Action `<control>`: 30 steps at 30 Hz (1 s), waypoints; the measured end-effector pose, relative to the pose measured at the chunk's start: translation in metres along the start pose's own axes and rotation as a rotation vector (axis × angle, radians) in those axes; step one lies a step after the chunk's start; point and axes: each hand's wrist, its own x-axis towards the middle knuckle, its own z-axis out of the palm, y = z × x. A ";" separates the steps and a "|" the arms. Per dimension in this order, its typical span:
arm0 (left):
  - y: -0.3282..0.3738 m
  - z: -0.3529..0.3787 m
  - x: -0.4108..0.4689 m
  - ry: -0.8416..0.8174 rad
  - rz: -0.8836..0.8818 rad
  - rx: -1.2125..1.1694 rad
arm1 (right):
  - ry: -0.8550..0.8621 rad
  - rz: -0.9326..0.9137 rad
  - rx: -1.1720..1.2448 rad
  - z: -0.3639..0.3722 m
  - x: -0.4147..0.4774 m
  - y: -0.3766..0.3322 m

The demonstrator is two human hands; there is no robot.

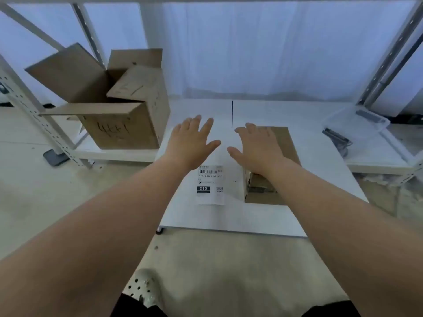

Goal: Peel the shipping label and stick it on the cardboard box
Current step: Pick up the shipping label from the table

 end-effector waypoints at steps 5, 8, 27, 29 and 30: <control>-0.008 0.037 0.000 -0.204 -0.027 -0.039 | 0.005 -0.068 -0.037 0.013 0.016 -0.013; -0.013 0.048 0.007 -0.372 -0.085 -0.118 | -0.001 -0.091 -0.062 0.016 0.025 -0.019; 0.002 0.081 0.019 -0.451 -0.127 -0.250 | 0.032 -0.026 0.181 0.019 0.021 0.034; 0.006 0.071 0.025 -0.391 -0.131 -0.434 | 0.022 -0.038 0.168 0.018 0.019 0.035; 0.007 0.064 0.028 -0.348 -0.127 -0.521 | 0.012 -0.045 0.166 0.018 0.018 0.035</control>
